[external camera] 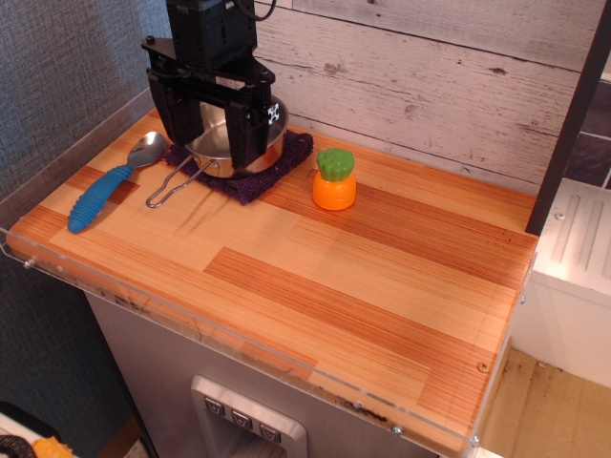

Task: Place the pot to the right of the carrot

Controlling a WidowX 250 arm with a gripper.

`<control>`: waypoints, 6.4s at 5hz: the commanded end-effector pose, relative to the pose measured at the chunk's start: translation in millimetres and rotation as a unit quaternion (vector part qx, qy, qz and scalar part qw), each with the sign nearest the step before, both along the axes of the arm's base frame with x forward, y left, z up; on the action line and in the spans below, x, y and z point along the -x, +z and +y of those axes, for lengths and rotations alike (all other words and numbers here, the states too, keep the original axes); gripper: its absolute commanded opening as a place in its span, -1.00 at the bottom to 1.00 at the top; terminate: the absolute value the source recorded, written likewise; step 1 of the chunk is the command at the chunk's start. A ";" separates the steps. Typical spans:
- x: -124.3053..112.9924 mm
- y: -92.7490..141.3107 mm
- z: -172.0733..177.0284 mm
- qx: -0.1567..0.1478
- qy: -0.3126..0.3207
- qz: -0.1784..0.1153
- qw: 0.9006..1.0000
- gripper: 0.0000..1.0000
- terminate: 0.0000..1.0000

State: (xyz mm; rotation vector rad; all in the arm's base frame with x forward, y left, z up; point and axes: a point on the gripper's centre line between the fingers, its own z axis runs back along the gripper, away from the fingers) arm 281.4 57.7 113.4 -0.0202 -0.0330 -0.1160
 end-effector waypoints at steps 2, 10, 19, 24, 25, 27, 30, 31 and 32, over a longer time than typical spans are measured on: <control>-23.6 -11.8 -0.4 -0.022 0.006 0.001 1.000 1.00 -1.00; -81.4 -53.4 52.4 -0.035 0.056 0.013 0.998 -1.00 -1.00; -20.1 -15.4 -151.4 -0.012 -0.196 -0.015 0.980 -1.00 -1.00; -50.5 -26.2 -170.5 0.020 -0.213 -0.016 0.977 1.00 -1.00; -42.3 -3.6 -159.8 0.040 -0.196 -0.030 0.979 1.00 -1.00; -9.6 48.2 -97.7 0.039 -0.069 -0.029 0.996 1.00 -1.00; 18.9 50.2 -41.1 -0.010 -0.012 -0.026 1.000 1.00 -1.00; 18.9 50.2 -41.1 -0.010 -0.012 -0.026 1.000 1.00 -1.00; 18.9 50.2 -41.1 -0.010 -0.012 -0.026 1.000 1.00 1.00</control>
